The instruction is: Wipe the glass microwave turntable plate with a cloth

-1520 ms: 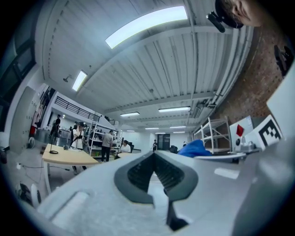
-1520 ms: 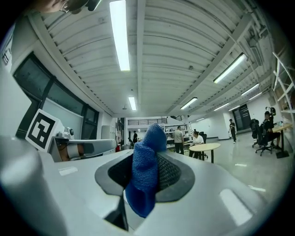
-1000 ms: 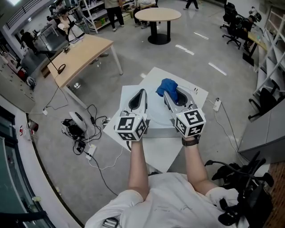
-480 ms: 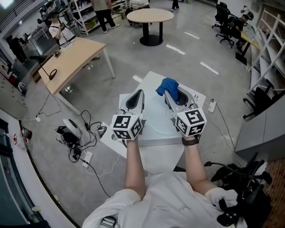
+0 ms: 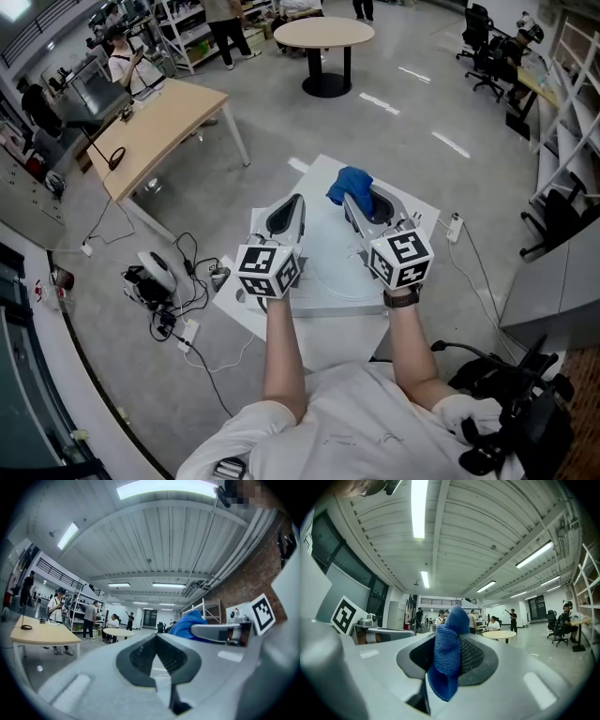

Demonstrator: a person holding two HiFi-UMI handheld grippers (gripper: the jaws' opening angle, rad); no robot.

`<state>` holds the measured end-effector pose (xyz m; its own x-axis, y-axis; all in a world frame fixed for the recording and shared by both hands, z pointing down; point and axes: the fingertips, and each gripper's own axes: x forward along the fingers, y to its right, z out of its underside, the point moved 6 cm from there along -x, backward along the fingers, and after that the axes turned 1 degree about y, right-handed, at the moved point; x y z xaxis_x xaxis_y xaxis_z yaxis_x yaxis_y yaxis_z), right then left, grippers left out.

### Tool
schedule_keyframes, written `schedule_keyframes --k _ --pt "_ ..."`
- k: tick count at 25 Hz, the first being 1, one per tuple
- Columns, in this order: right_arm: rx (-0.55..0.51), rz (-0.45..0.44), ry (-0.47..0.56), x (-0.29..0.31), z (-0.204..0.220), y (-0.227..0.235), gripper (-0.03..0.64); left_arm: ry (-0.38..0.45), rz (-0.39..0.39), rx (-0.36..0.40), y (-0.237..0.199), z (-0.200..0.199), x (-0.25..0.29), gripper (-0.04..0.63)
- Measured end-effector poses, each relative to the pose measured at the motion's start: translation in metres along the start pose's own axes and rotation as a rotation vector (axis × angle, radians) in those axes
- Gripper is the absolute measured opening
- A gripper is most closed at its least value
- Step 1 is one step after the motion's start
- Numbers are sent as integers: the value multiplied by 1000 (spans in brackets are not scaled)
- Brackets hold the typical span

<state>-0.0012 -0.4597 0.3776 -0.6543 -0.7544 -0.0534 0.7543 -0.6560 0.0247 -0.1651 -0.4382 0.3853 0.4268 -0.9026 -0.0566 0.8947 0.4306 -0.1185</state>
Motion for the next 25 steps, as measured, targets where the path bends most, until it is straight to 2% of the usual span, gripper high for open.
schedule_keyframes --k 15,25 --pt "25 -50 -28 22 14 -8 118 -104 -15 8 -14 24 -17 2" --pt "27 -81 -75 27 27 -11 118 -229 -13 -21 -20 53 -31 2"
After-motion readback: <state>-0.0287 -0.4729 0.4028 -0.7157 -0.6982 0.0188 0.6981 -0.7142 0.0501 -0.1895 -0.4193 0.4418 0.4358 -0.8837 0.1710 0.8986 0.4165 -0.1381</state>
